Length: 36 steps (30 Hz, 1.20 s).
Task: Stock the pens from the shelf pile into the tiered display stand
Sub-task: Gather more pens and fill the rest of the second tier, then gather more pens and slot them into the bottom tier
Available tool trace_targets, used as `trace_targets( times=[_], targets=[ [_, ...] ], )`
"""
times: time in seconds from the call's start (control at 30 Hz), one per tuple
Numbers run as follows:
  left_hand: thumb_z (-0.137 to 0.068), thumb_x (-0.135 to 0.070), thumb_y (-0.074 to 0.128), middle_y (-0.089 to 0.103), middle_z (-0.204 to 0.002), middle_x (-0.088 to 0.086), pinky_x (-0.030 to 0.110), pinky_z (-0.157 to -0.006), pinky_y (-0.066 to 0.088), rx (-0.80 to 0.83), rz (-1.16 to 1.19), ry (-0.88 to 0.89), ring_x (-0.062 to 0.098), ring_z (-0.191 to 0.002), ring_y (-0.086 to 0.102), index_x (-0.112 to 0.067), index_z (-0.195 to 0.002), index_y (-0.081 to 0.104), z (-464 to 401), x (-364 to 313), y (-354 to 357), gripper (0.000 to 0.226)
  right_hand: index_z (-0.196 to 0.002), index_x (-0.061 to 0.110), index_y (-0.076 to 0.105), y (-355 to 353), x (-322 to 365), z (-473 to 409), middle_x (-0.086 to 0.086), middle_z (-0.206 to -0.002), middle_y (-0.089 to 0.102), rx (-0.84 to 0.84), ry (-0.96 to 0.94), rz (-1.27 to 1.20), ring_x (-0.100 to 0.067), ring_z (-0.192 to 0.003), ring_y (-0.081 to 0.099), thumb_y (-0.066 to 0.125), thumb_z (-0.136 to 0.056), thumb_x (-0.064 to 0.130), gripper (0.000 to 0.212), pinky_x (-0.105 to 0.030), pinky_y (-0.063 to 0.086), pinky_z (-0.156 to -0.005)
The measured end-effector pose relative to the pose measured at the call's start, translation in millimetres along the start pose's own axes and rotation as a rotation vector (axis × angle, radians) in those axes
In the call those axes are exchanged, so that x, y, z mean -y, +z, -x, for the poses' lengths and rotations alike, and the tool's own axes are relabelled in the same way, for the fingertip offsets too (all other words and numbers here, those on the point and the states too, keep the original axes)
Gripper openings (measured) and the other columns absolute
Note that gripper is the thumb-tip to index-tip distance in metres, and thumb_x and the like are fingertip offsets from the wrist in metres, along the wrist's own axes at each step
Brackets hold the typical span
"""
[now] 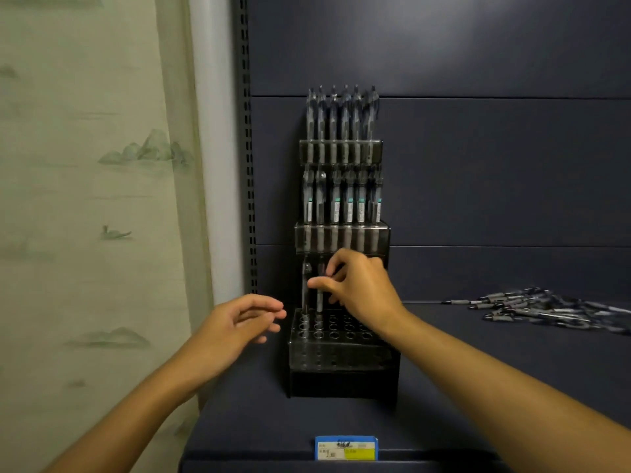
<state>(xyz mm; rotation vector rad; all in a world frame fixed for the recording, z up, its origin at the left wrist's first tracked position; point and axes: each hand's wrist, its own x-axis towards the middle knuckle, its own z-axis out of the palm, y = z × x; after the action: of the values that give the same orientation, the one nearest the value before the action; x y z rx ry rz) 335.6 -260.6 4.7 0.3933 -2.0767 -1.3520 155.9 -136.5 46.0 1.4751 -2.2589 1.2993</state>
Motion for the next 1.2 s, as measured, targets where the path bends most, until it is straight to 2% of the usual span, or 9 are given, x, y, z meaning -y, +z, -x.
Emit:
trace_targets(
  times=[0.17, 0.3, 0.4, 0.53, 0.63, 0.7, 0.83, 0.9, 1.2],
  targets=[
    [-0.091, -0.006, 0.059, 0.077, -0.095, -0.008, 0.015, -0.076, 0.055, 0.043, -0.078, 0.146, 0.013, -0.084, 0.073, -0.024, -0.095, 0.072, -2, -16, 11, 0.023, -0.081, 0.028, 0.061, -8, 2, 10, 0.005, -0.072, 0.071, 0.004, -0.007, 0.032, -0.008, -0.066, 0.069, 0.072, -0.076, 0.063, 0.037, -0.041, 0.060, -0.070],
    [-0.081, -0.036, 0.058, 0.074, -0.095, -0.022, 0.023, -0.081, 0.053, 0.072, -0.326, 0.323, 0.002, -0.088, 0.069, -0.049, -0.098, 0.066, -8, -46, 49, 0.023, -0.098, 0.029, 0.067, -58, -28, 46, 0.010, -0.084, 0.073, -0.018, -0.133, 0.057, -0.001, -0.078, 0.068, 0.067, -0.089, 0.048, 0.021, -0.028, 0.058, -0.076],
    [-0.088, -0.033, 0.063, 0.071, -0.095, -0.025, 0.024, -0.077, 0.052, 0.151, -0.467, 0.400, -0.001, -0.088, 0.068, -0.048, -0.099, 0.066, -17, -67, 99, 0.019, -0.114, 0.024, 0.068, -103, -77, 71, 0.011, -0.106, 0.073, -0.018, -0.143, 0.213, -0.001, -0.099, 0.066, 0.065, -0.093, 0.038, 0.025, -0.024, 0.052, -0.090],
    [-0.092, -0.037, 0.059, 0.066, -0.101, -0.029, 0.020, -0.086, 0.050, 0.308, -0.620, 0.502, -0.011, -0.095, 0.060, -0.047, -0.103, 0.062, -32, -81, 193, 0.015, -0.125, 0.023, 0.064, -156, -147, 93, 0.007, -0.127, 0.065, 0.049, -0.030, 0.385, -0.013, -0.121, 0.056, 0.062, -0.095, 0.039, 0.034, -0.029, 0.042, -0.105],
    [-0.094, -0.038, 0.057, 0.064, -0.101, -0.028, 0.014, -0.087, 0.048, 0.404, -0.668, 0.455, -0.010, -0.096, 0.058, -0.046, -0.114, 0.060, -50, -79, 270, 0.021, -0.126, 0.024, 0.064, -196, -197, 107, 0.008, -0.129, 0.063, 0.086, 0.017, 0.428, -0.011, -0.123, 0.054, 0.063, -0.094, 0.038, 0.035, -0.025, 0.040, -0.105],
    [-0.094, -0.038, 0.056, 0.064, -0.104, -0.025, 0.021, -0.092, 0.048, 0.444, -0.707, 0.425, -0.006, -0.096, 0.060, -0.041, -0.120, 0.059, -67, -74, 316, 0.026, -0.130, 0.024, 0.060, -222, -227, 114, 0.007, -0.132, 0.061, 0.118, 0.048, 0.445, -0.011, -0.124, 0.053, 0.063, -0.094, 0.037, 0.038, -0.021, 0.037, -0.102],
    [-0.097, -0.040, 0.051, 0.051, -0.138, -0.017, 0.026, -0.109, 0.036, 0.431, -0.875, 0.393, 0.006, -0.130, 0.046, -0.036, -0.136, 0.049, -103, -67, 392, 0.039, -0.139, 0.026, 0.052, -267, -284, 110, 0.007, -0.139, 0.056, 0.187, 0.058, 0.479, -0.012, -0.129, 0.049, 0.061, -0.095, 0.039, 0.047, -0.024, 0.038, -0.105],
    [-0.098, -0.041, 0.049, 0.044, -0.146, -0.012, 0.033, -0.112, 0.036, 0.434, -0.953, 0.372, 0.013, -0.137, 0.040, -0.033, -0.141, 0.043, -121, -70, 422, 0.045, -0.143, 0.030, 0.046, -285, -309, 102, 0.006, -0.144, 0.050, 0.246, 0.061, 0.555, -0.014, -0.134, 0.044, 0.060, -0.095, 0.042, 0.052, -0.030, 0.040, -0.107],
    [-0.100, -0.035, 0.048, 0.021, -0.163, -0.001, 0.037, -0.120, 0.025, 0.458, -1.094, 0.186, 0.022, -0.148, 0.024, -0.025, -0.155, 0.017, -165, -59, 465, 0.064, -0.153, 0.027, 0.031, -310, -380, 67, 0.001, -0.158, 0.034, 0.432, 0.100, 0.597, -0.022, -0.145, 0.029, 0.053, -0.094, 0.055, 0.068, -0.038, 0.031, -0.117]
  ],
)
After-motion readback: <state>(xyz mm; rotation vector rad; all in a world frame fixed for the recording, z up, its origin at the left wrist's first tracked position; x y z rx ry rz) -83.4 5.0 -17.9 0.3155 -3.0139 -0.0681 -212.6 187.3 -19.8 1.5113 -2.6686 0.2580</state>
